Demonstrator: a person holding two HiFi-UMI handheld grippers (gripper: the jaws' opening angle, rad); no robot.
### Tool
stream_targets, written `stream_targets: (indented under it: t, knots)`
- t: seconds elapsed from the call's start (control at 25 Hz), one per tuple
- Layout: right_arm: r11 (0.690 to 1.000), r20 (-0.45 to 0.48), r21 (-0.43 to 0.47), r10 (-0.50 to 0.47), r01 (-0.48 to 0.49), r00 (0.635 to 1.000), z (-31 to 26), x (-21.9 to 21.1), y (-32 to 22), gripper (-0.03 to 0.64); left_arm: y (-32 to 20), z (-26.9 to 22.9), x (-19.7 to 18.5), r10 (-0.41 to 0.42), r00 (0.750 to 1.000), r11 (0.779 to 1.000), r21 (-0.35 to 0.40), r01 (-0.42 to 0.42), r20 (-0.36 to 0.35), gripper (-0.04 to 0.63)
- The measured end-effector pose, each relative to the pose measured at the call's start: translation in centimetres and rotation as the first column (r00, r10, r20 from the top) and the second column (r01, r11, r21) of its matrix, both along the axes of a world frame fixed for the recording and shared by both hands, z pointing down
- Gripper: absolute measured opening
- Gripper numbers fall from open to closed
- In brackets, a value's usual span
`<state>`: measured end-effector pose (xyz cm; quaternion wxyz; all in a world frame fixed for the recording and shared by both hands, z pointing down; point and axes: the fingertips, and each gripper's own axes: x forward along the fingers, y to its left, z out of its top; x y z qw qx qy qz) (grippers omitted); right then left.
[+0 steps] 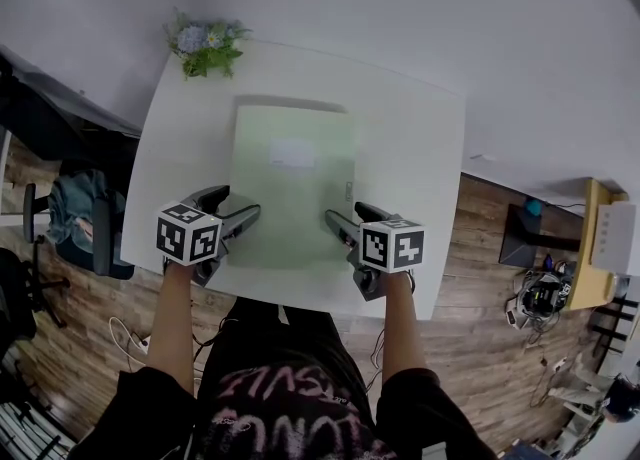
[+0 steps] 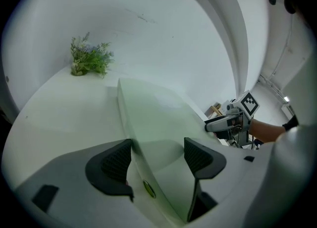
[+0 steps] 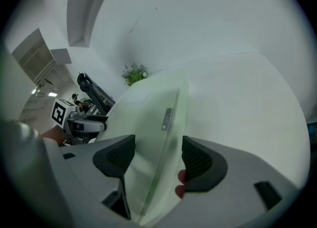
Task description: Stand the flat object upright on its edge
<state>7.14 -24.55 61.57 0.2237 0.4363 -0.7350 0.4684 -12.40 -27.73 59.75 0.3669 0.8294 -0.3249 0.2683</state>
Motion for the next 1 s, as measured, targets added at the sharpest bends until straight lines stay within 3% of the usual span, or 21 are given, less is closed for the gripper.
stream_targets:
  t: [0.48, 1.0]
  knots:
    - [1.000, -0.033, -0.024, -0.015, 0.014, 0.999, 0.12, -0.42, -0.23, 0.281, -0.06, 0.61, -0.01, -0.009, 0.999, 1.000, -0.021, 0.010, 0.039, 0.331]
    - [0.999, -0.111, 0.030, -0.023, 0.026, 0.994, -0.38, -0.59, -0.09, 0.278, -0.01, -0.04, 0.05, -0.021, 0.998, 0.998, 0.052, 0.017, 0.061, 0.327]
